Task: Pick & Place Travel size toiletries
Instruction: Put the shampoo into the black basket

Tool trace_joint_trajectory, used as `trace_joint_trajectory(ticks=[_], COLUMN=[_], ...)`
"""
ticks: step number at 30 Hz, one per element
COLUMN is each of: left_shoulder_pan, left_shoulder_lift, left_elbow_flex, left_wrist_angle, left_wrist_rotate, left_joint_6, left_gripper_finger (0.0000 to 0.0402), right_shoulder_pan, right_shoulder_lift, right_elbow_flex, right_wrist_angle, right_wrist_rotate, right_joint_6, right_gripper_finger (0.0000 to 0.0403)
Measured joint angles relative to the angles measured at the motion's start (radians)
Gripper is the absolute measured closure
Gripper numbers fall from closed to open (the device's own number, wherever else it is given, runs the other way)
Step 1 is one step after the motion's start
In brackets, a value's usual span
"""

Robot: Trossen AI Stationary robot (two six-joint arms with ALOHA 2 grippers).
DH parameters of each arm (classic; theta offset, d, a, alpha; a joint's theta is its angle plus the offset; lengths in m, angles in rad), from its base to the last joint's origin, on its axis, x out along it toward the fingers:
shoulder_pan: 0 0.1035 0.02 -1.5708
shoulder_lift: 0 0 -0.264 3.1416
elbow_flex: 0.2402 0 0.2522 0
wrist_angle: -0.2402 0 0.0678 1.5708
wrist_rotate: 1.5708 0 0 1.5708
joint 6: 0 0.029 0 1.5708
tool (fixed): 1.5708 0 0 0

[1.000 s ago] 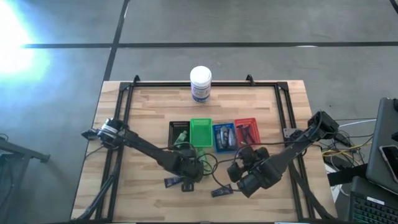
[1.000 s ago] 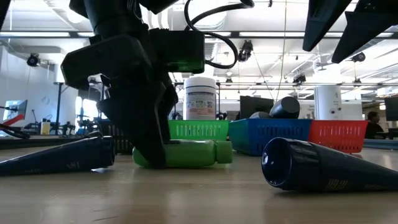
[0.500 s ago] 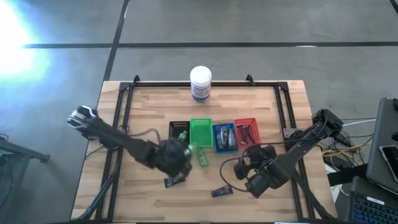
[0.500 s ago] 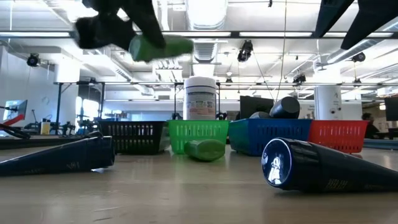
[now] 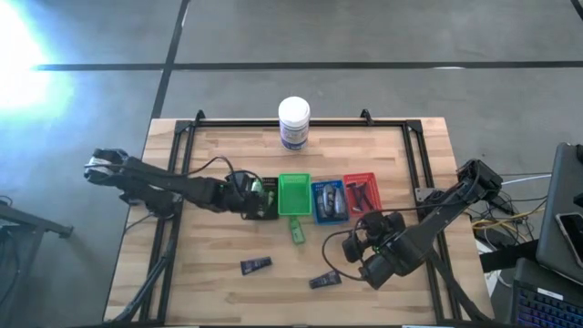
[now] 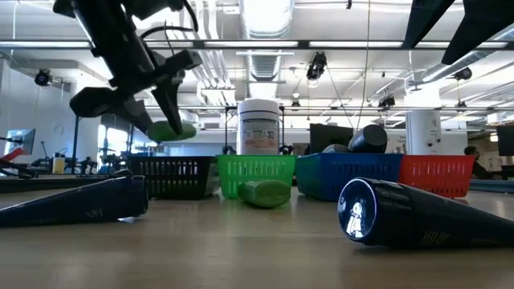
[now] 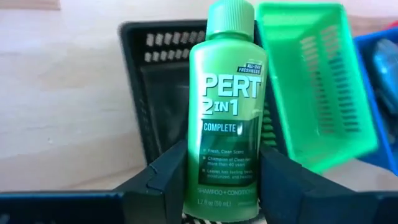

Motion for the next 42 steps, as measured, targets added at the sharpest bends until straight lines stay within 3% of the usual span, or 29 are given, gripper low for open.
trace_joint_trajectory(ticks=[17, 19, 23, 26, 29, 32, 33, 35, 38, 40, 42], left_shoulder_pan=[0.027, 0.000, -0.097, -0.175, -0.211, -0.210, -0.214, -0.240, -0.312, -0.348, -0.354], left_shoulder_lift=[0.002, -0.003, -0.002, 0.030, 0.102, 0.191, 0.223, 0.283, 0.358, 0.405, 0.450], left_elbow_flex=[-0.008, 0.009, 0.061, 0.102, 0.156, 0.205, 0.229, 0.296, 0.412, 0.489, 0.554], left_wrist_angle=[-0.004, 0.036, 0.236, 0.287, 0.205, 0.194, 0.216, 0.242, 0.155, 0.046, -0.041], left_wrist_rotate=[0.001, 0.011, 0.108, 0.107, 0.042, 0.058, 0.083, 0.135, 0.186, 0.140, 0.100], left_joint_6=[0.065, 0.152, 0.475, 0.594, 0.458, 0.247, 0.293, 0.571, 1.177, 1.516, 1.741], left_gripper_finger=[0.0173, 0.0170, 0.0169, 0.0170, 0.0170, 0.0170, 0.0170, 0.0170, 0.0170, 0.0170, 0.0170], right_shoulder_pan=[0.000, 0.000, 0.000, -0.006, -0.012, -0.012, -0.012, -0.001, 0.017, 0.030, 0.045], right_shoulder_lift=[0.001, 0.001, 0.001, 0.007, 0.020, 0.019, 0.018, 0.016, 0.012, 0.012, 0.012], right_elbow_flex=[0.000, 0.000, 0.000, 0.000, 0.000, 0.000, 0.000, 0.000, 0.002, 0.003, 0.003], right_wrist_angle=[0.011, 0.016, 0.091, 0.209, 0.229, 0.187, 0.178, 0.176, 0.180, 0.181, 0.181], right_wrist_rotate=[-0.001, -0.001, -0.012, -0.033, -0.035, -0.031, -0.031, -0.037, -0.063, -0.083, -0.089], right_joint_6=[0.025, 0.024, 0.006, -0.075, -0.068, -0.021, -0.014, -0.021, -0.049, -0.058, -0.051], right_gripper_finger=[0.0055, 0.0060, 0.0070, 0.0076, 0.0081, 0.0086, 0.0088, 0.0091, 0.0096, 0.0099, 0.0102])
